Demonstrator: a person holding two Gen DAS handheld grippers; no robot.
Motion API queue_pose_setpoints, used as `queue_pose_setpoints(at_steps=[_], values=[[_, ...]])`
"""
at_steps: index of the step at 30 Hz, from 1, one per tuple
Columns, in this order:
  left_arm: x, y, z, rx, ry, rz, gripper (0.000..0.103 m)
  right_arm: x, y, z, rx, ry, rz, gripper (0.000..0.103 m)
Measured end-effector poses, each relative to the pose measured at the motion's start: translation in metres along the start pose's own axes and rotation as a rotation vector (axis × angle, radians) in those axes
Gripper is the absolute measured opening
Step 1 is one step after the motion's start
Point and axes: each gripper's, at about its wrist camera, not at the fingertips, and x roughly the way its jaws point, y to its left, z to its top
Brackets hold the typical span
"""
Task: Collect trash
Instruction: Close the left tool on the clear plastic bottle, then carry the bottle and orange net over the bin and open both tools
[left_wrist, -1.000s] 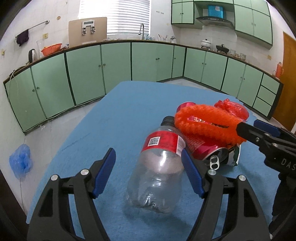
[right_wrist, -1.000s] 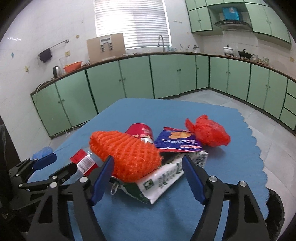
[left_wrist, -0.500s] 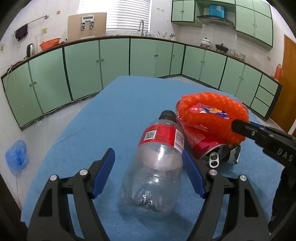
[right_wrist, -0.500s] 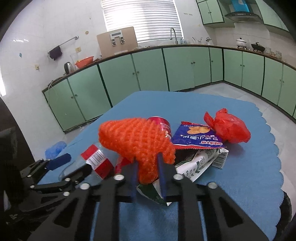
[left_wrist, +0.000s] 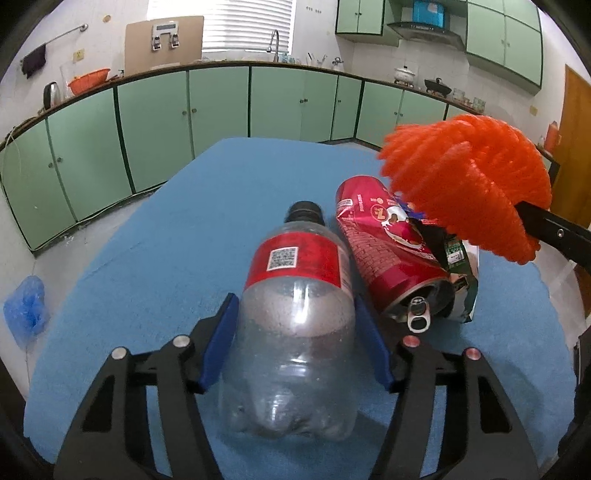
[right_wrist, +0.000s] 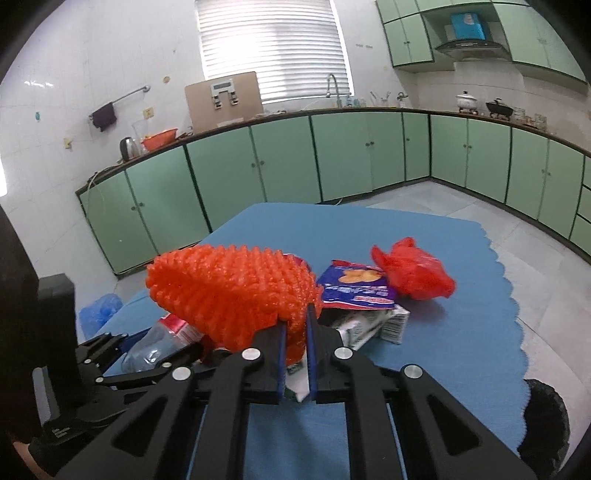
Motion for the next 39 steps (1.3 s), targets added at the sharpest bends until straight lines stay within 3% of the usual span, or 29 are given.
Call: queue_pose_setpoints(at_steps=[15, 39], values=[[-0.036, -0.016, 0.009, 0.007, -0.070, 0.005, 0.061, -0.024, -0.024, 0.001, 0.023, -0.022, -0.063, 0.009], [-0.045, -0.117, 0.033, 0.122, -0.127, -0.167, 0.061, -0.079, -0.091, -0.005, 0.110, -0.066, -0.211, 0.009]])
